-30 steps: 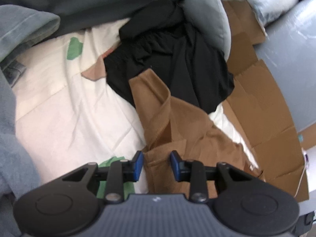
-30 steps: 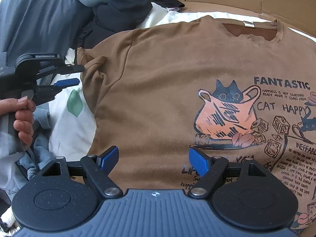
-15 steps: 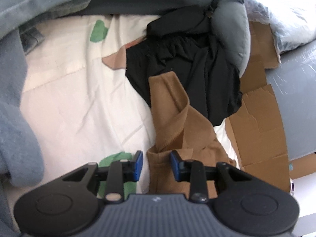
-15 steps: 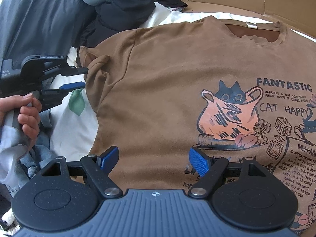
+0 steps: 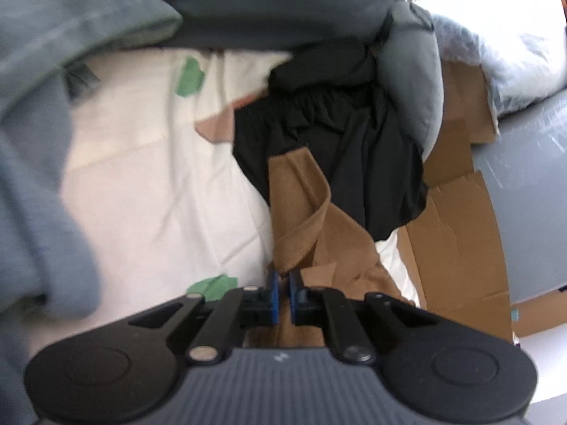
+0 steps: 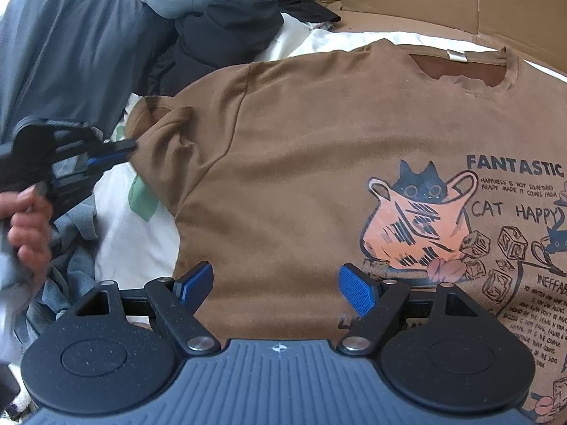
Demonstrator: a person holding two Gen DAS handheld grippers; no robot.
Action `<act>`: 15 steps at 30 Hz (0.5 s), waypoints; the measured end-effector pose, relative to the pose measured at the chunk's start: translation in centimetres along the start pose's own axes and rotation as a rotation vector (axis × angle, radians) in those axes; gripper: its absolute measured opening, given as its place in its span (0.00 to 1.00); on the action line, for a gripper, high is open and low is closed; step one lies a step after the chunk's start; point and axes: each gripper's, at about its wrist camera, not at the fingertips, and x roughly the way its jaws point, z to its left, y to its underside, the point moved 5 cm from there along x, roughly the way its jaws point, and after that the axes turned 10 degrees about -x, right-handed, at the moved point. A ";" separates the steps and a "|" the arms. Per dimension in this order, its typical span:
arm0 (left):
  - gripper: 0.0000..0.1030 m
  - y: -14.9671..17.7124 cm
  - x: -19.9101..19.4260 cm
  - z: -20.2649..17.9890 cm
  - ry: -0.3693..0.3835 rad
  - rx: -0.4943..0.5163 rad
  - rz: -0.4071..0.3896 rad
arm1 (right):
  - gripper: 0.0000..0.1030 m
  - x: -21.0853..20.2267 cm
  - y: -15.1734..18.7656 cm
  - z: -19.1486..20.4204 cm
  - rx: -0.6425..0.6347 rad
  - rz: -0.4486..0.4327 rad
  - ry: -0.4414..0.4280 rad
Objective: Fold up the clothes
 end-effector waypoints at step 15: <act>0.05 1.6 -4.7 5.6 -0.112 -0.064 -0.124 | 0.81 1.0 -2.4 1.9 -0.060 -0.027 -0.052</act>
